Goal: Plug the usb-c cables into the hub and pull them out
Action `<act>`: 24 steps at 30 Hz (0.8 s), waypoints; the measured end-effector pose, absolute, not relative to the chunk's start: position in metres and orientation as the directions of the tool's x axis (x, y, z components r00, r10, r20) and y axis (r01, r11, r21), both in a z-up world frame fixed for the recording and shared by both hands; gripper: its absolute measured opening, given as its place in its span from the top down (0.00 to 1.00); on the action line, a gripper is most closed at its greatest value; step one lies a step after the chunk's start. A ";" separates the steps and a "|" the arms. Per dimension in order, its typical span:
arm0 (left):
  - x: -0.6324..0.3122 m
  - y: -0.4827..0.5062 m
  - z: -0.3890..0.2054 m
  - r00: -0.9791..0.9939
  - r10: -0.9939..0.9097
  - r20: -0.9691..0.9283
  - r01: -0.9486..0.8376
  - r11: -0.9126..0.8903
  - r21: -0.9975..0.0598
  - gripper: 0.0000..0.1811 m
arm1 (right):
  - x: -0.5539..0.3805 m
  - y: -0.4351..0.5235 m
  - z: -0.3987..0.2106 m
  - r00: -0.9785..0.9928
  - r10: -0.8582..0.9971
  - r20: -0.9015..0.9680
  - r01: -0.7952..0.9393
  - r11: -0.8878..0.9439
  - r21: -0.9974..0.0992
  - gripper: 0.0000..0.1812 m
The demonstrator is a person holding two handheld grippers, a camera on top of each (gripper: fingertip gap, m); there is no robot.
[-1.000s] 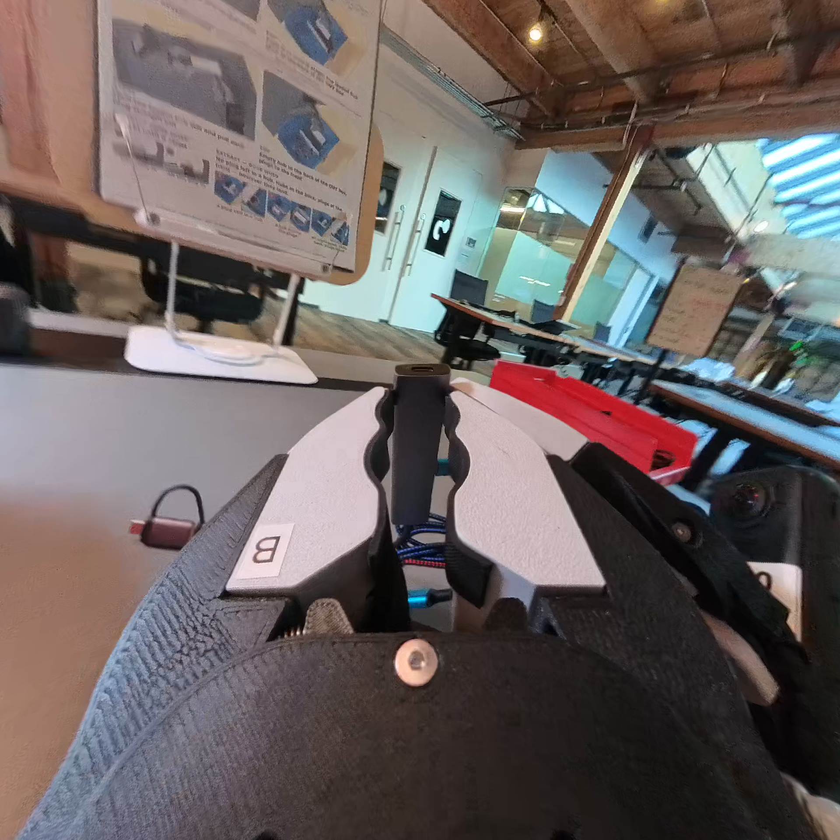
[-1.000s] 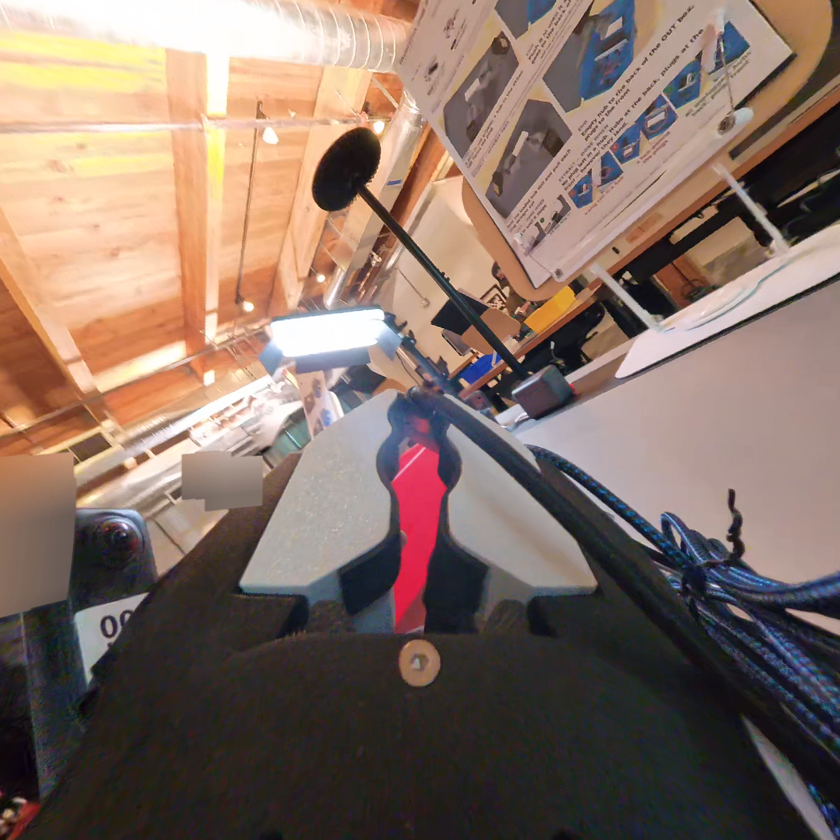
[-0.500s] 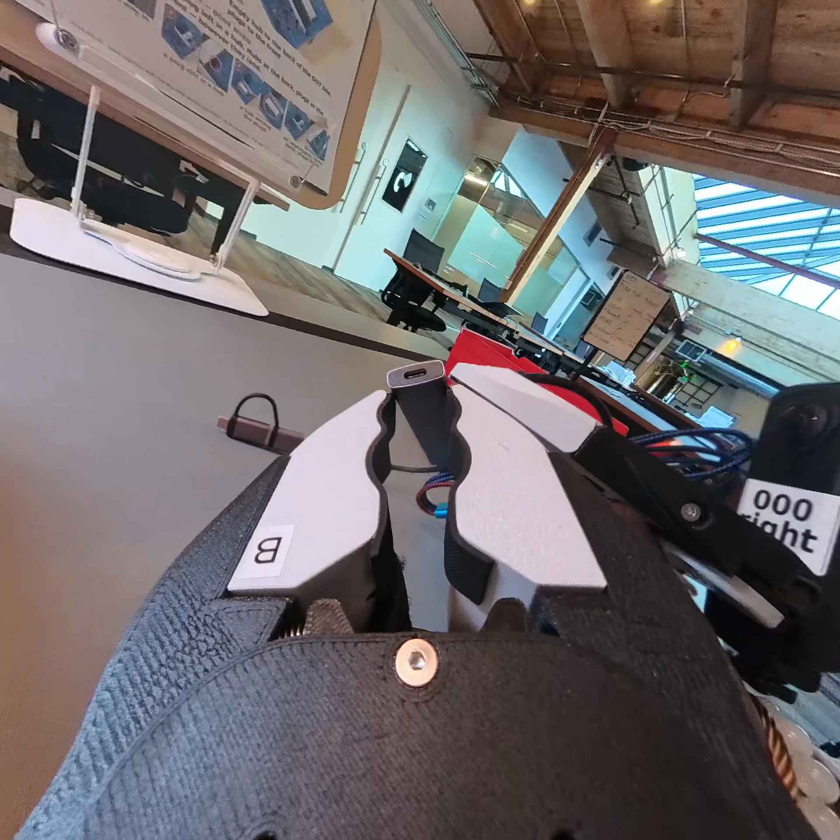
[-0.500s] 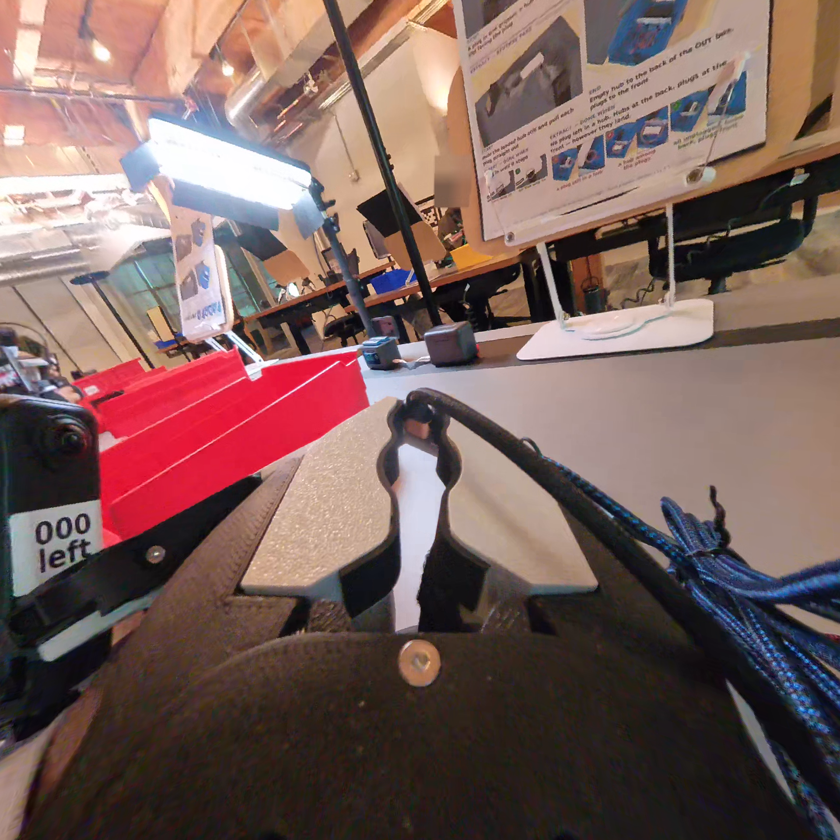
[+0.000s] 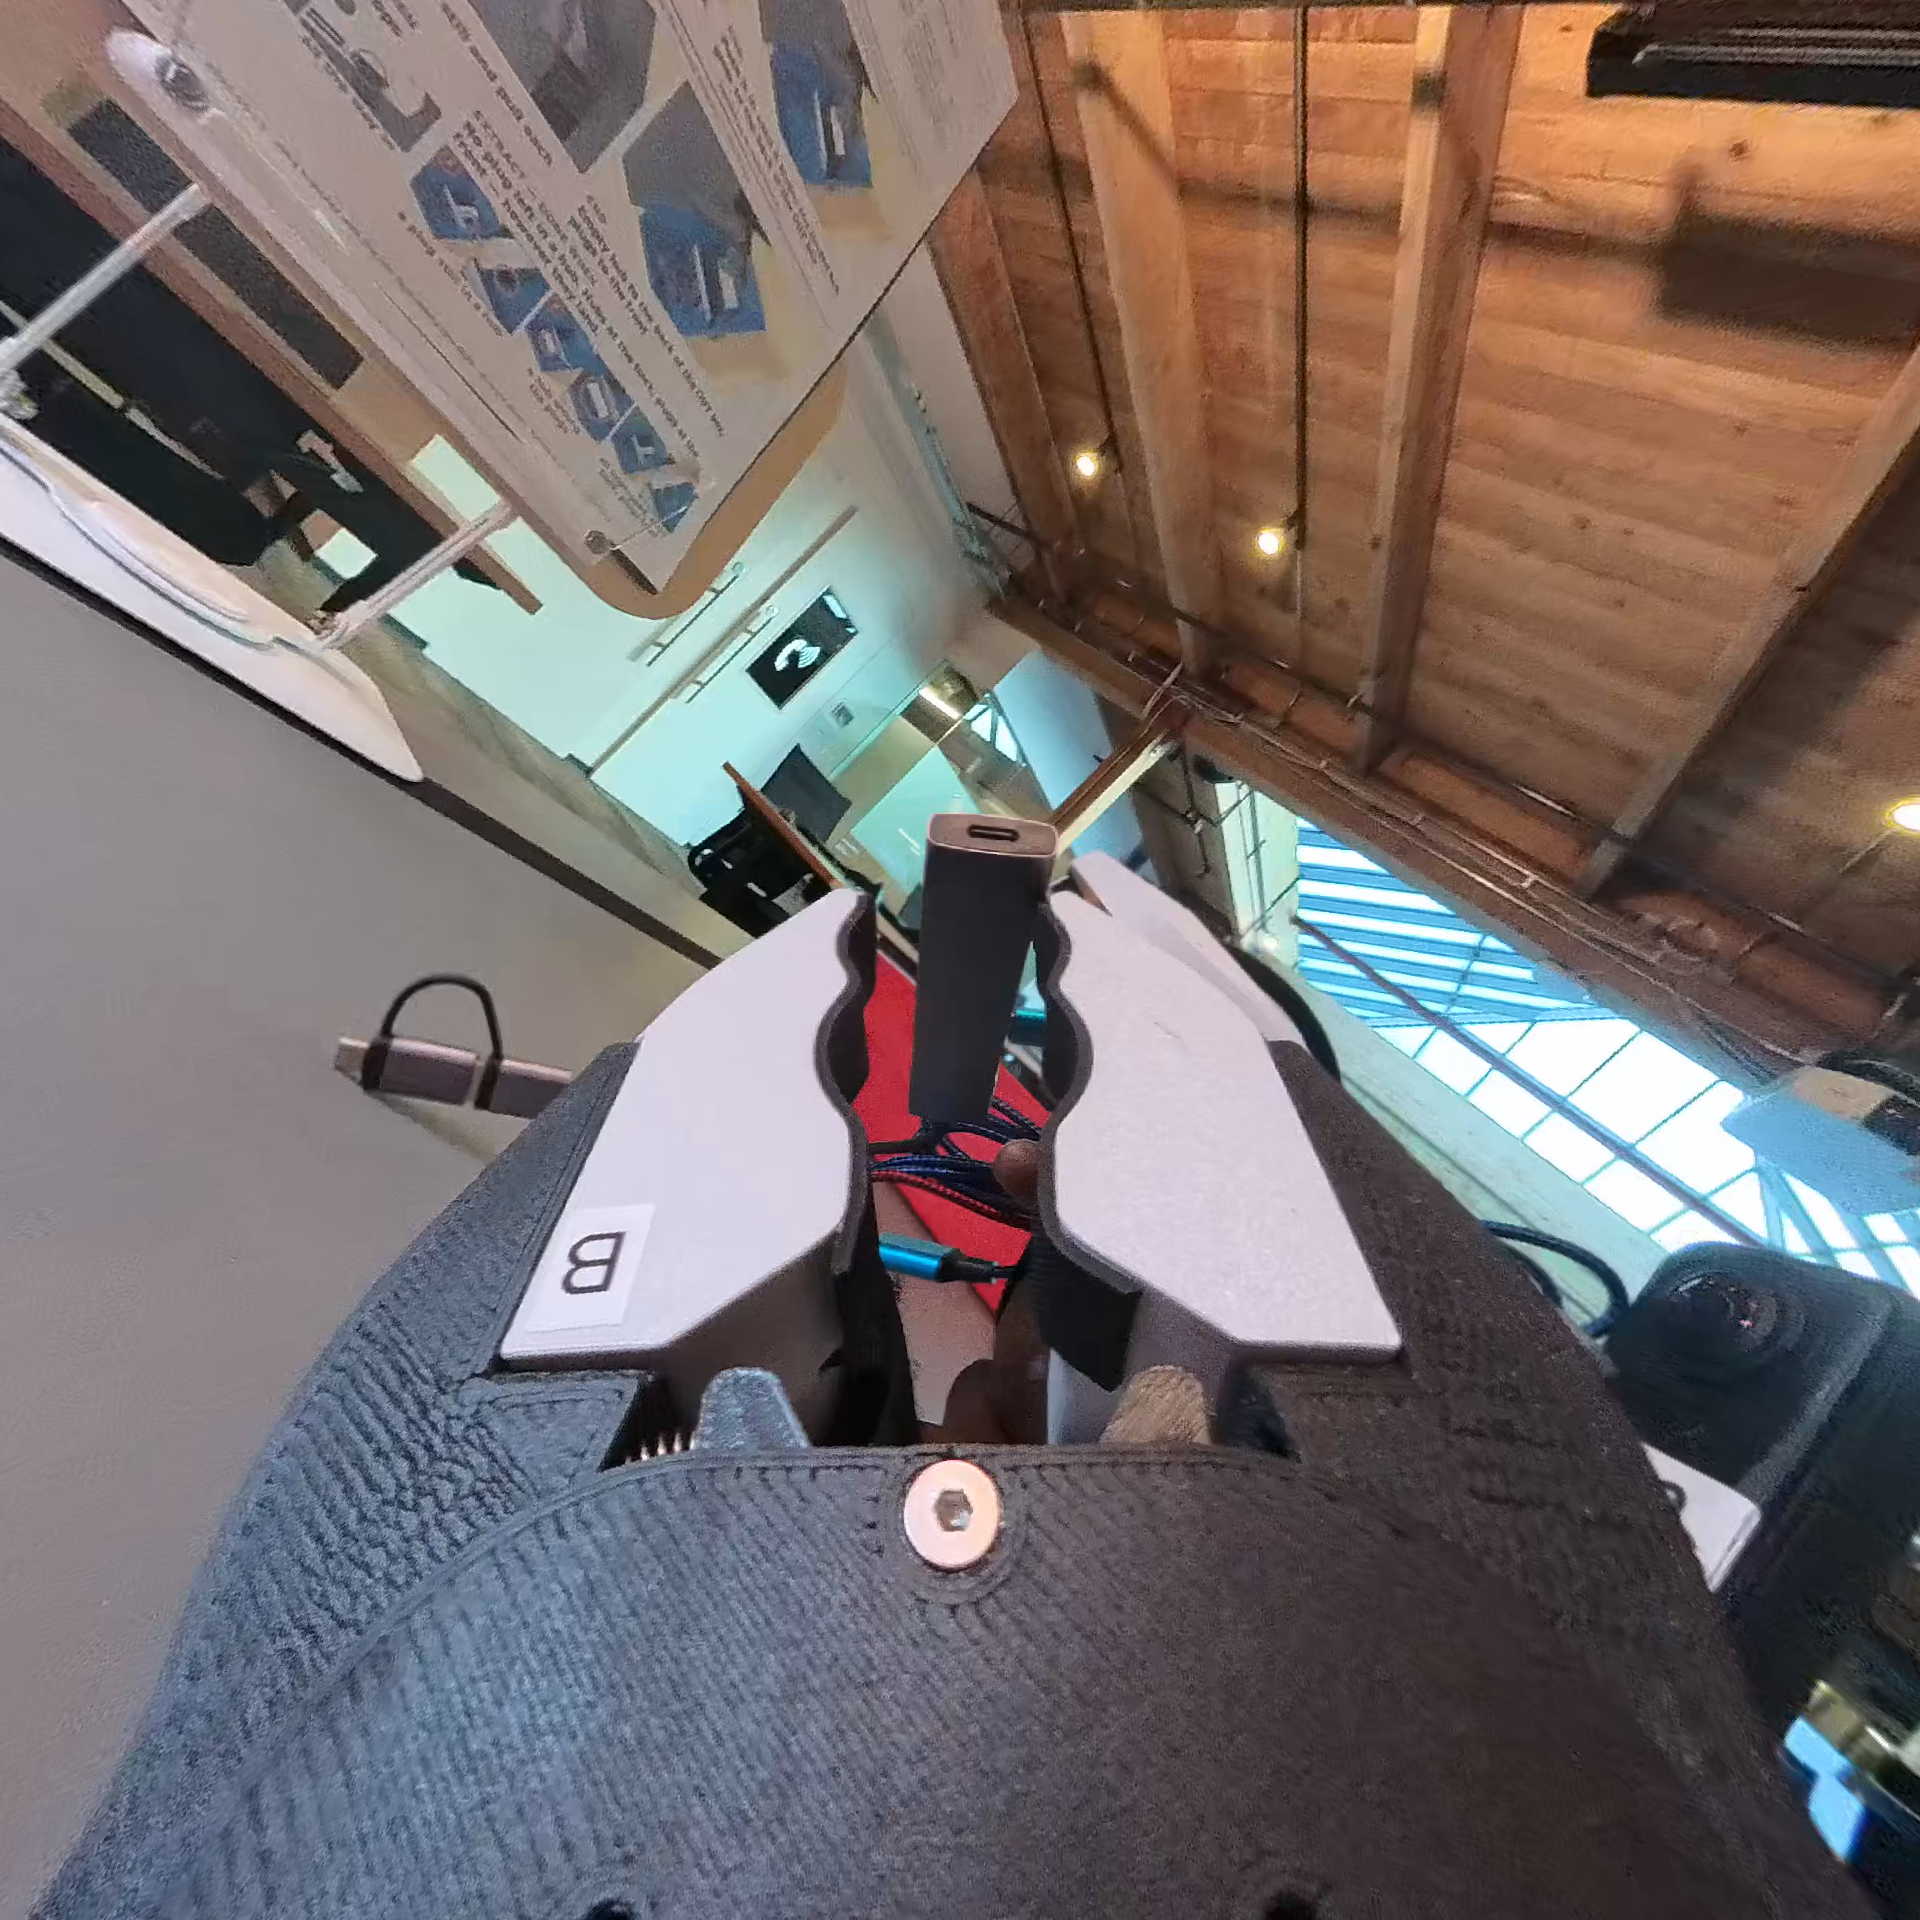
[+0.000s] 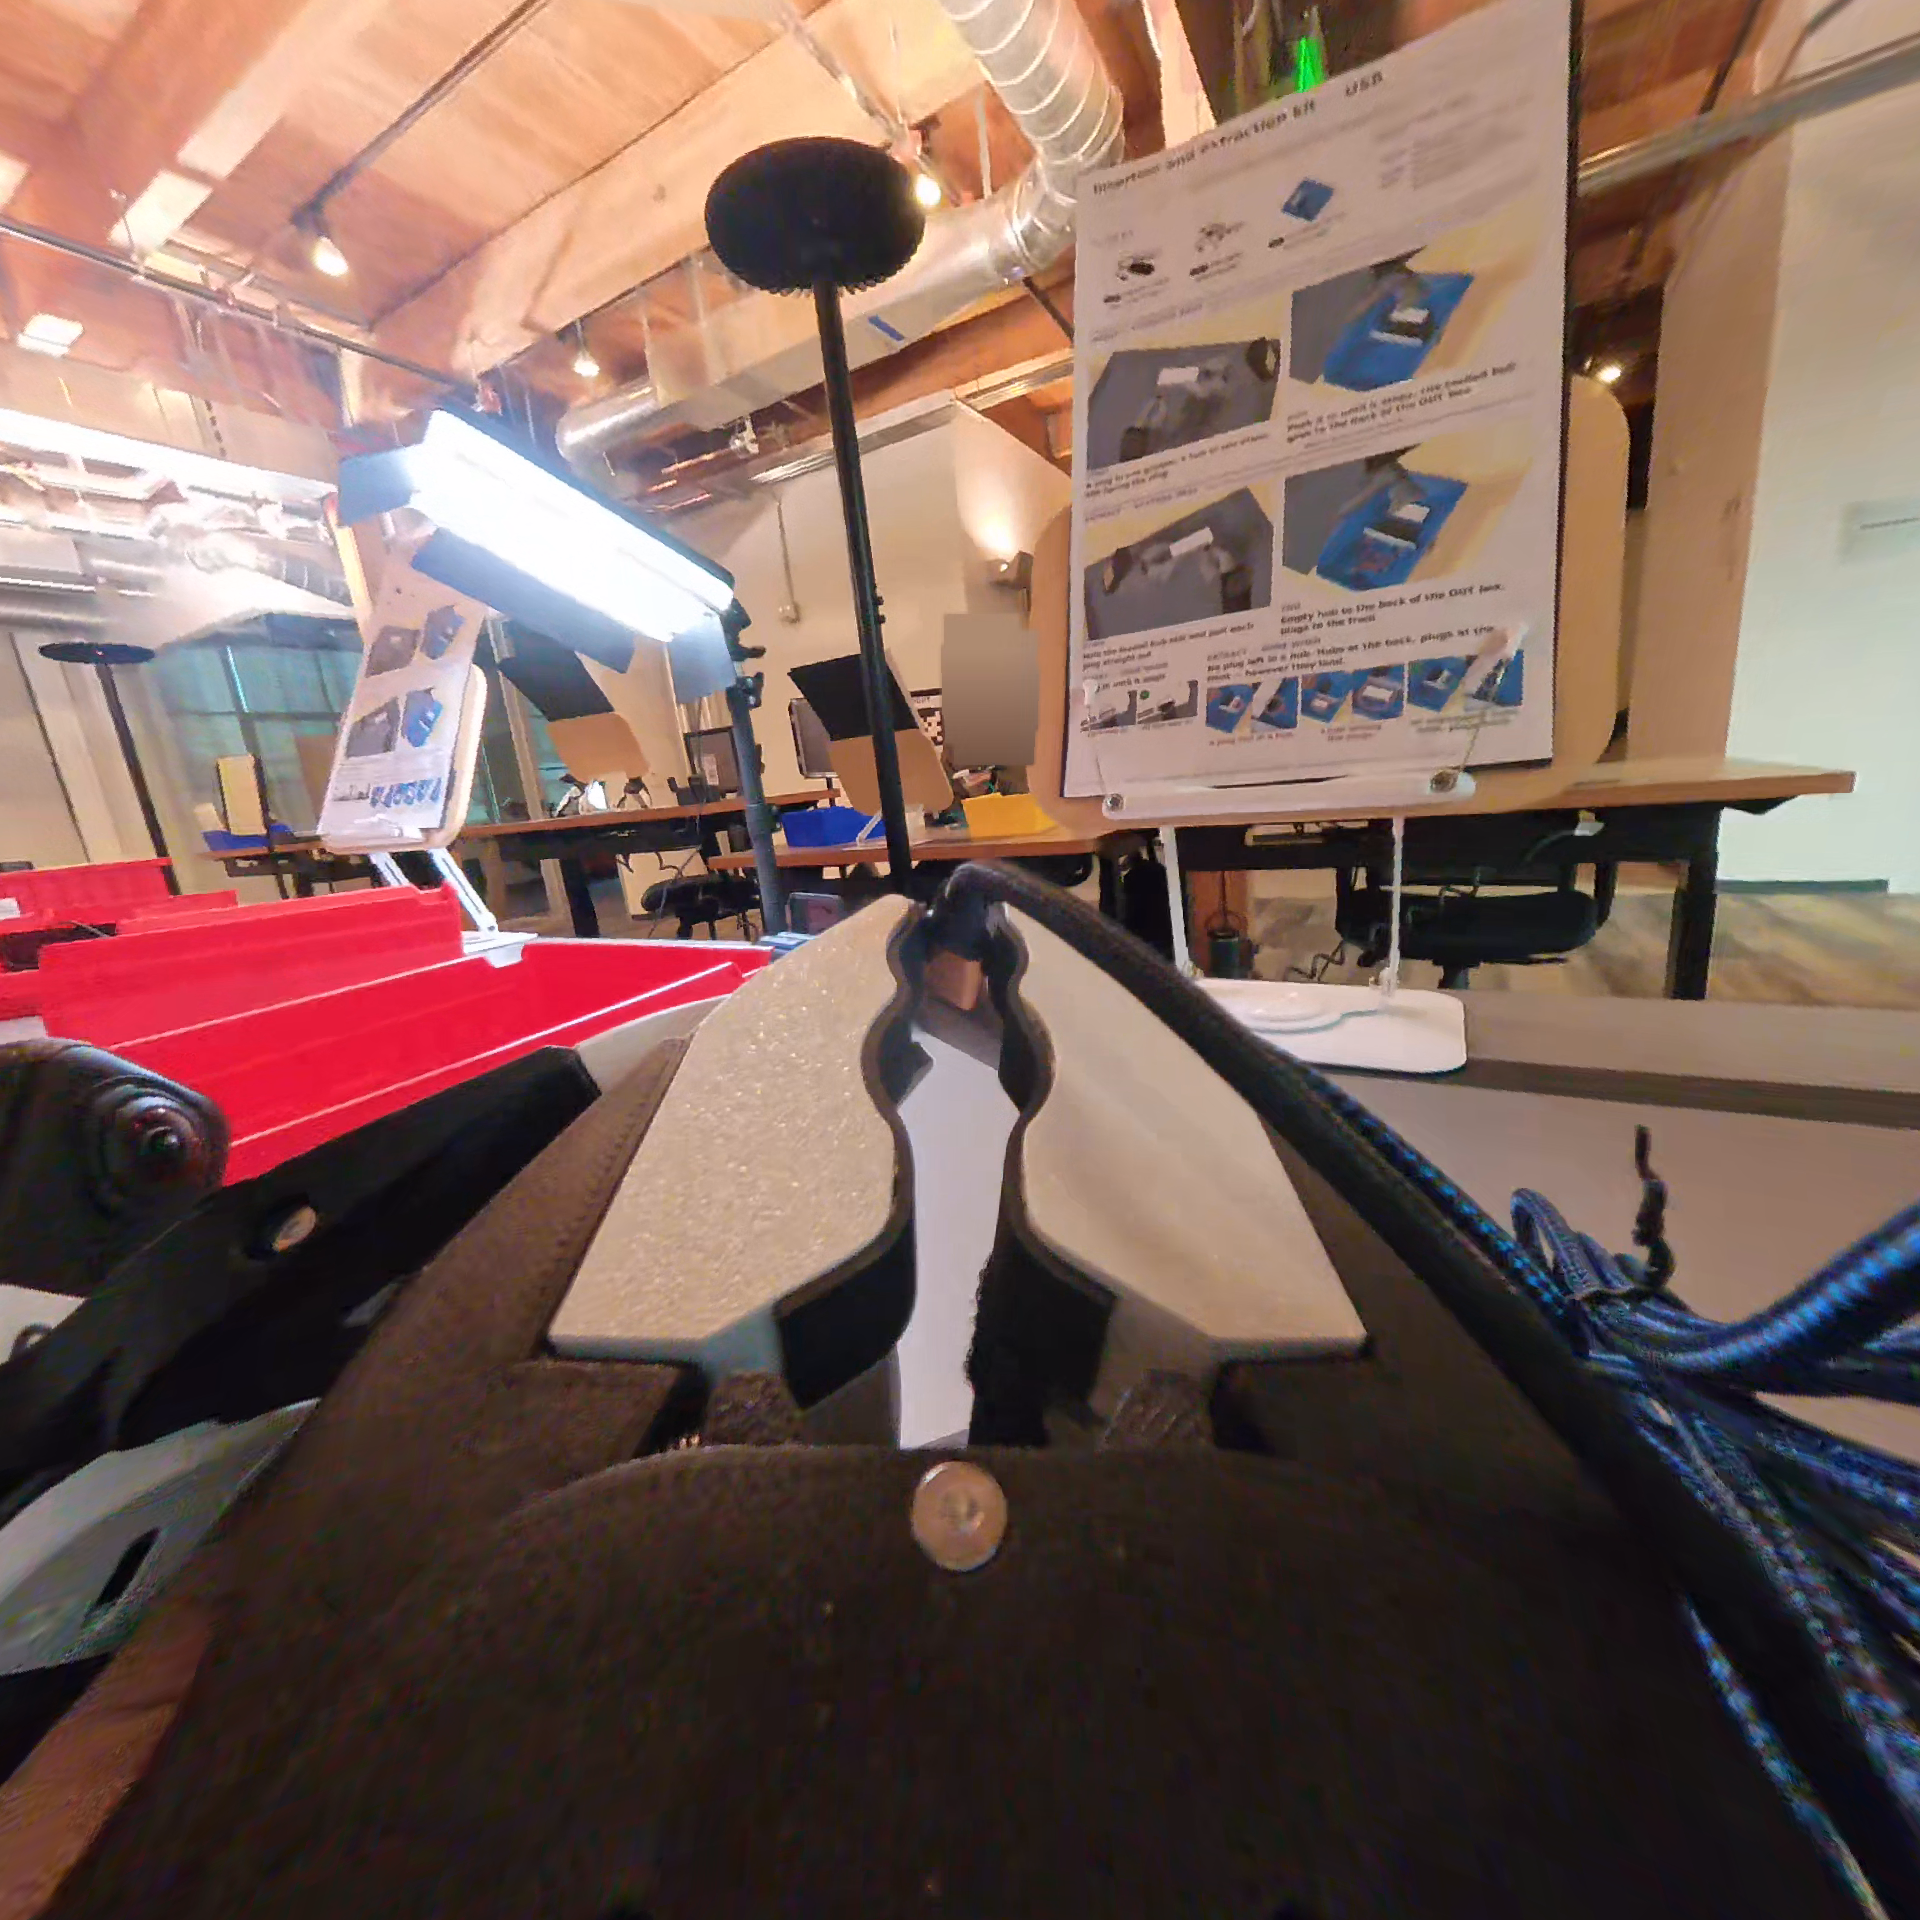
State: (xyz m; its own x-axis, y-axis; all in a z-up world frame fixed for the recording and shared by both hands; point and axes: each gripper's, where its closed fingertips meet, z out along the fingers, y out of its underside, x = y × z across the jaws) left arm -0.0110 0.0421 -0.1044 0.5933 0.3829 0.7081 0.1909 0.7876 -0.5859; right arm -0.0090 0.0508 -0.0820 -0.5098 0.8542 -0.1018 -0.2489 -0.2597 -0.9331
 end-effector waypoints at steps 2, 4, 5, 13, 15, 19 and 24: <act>-0.009 0.041 -0.101 0.607 0.381 0.697 0.177 0.791 -0.586 0.84 | -0.006 0.050 -0.078 -0.521 0.848 -0.095 -0.264 -0.267 -0.927 0.92; -0.005 0.039 -0.096 0.625 0.397 0.672 0.141 0.790 -0.597 0.83 | -0.003 0.049 -0.074 -0.524 0.847 -0.086 -0.291 -0.273 -0.917 0.94; -0.003 0.037 -0.093 0.634 0.408 0.657 0.115 0.790 -0.602 0.82 | -0.003 0.052 -0.071 -0.508 0.856 -0.093 -0.304 -0.279 -0.911 0.94; 0.003 0.036 -0.076 0.637 0.573 0.516 -0.056 0.702 -0.710 0.78 | 0.001 0.057 -0.065 -0.551 0.813 -0.188 -0.272 -0.388 -0.881 0.94; 0.002 0.034 -0.076 0.636 0.563 0.528 -0.045 0.710 -0.703 0.78 | 0.003 0.055 -0.065 -0.557 0.812 -0.174 -0.278 -0.380 -0.882 0.94; 0.000 0.030 -0.076 0.645 0.529 0.551 -0.025 0.736 -0.677 0.79 | 0.007 0.048 -0.066 -0.569 0.812 -0.132 -0.280 -0.342 -0.897 0.94; 0.000 0.034 -0.078 0.657 0.579 0.483 -0.032 0.661 -0.749 0.87 | 0.003 0.048 -0.073 -0.574 0.803 -0.159 -0.225 -0.341 -0.913 0.94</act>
State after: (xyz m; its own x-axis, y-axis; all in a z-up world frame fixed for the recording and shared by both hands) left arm 0.0003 0.0342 -0.0775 0.6572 0.5790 0.4826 -0.0324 0.6614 -0.7493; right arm 0.0034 0.0479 -0.0729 -0.5744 0.8031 -0.1587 -0.2248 -0.3412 -0.9127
